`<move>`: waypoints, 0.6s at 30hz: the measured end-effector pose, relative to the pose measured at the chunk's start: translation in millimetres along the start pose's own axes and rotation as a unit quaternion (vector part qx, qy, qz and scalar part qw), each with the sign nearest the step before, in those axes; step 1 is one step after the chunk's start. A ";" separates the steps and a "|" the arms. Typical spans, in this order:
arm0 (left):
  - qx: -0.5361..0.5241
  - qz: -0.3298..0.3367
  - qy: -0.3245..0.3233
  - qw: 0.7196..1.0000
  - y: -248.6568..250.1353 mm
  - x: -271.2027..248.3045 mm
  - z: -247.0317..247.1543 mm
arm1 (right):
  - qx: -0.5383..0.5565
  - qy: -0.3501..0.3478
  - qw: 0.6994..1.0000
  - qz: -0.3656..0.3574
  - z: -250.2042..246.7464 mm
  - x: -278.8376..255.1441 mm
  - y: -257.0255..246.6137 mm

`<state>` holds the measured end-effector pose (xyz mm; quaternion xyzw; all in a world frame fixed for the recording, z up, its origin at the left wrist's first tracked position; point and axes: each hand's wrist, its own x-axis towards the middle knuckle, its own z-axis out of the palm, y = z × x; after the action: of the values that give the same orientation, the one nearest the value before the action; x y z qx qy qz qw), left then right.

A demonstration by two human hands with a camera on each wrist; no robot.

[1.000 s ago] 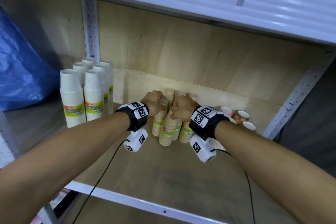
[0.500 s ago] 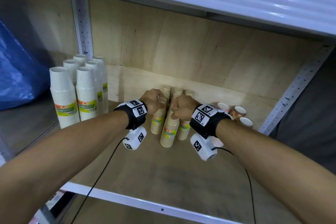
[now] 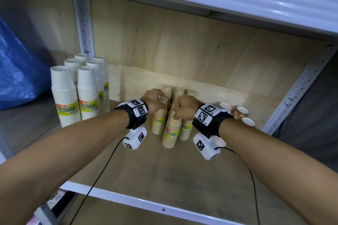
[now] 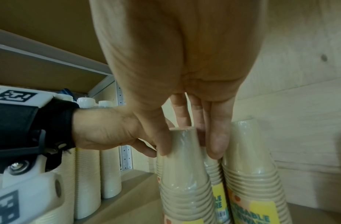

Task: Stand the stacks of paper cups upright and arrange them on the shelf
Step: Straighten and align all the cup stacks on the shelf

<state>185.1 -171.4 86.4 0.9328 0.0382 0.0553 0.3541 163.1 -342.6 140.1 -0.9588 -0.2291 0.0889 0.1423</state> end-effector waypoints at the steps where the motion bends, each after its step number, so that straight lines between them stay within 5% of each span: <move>1: 0.005 -0.002 -0.001 1.000 -0.1 -0.3 -1.1 | 0.001 0.001 1.000 0.001 -0.4 1.0 0.1; 9: 0.020 0.002 0.007 1.000 12.4 -9.2 -34.5 | -0.022 0.049 0.998 0.013 -14.5 2.7 -16.7; 18: 0.041 0.028 0.082 0.995 38.2 -38.8 -125.0 | 0.025 0.111 0.992 -0.059 -29.7 15.6 -73.5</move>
<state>131.7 -122.2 201.7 0.9396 0.0428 0.1398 0.3096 153.4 -279.4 189.5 -0.9438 -0.2656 -0.0211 0.1956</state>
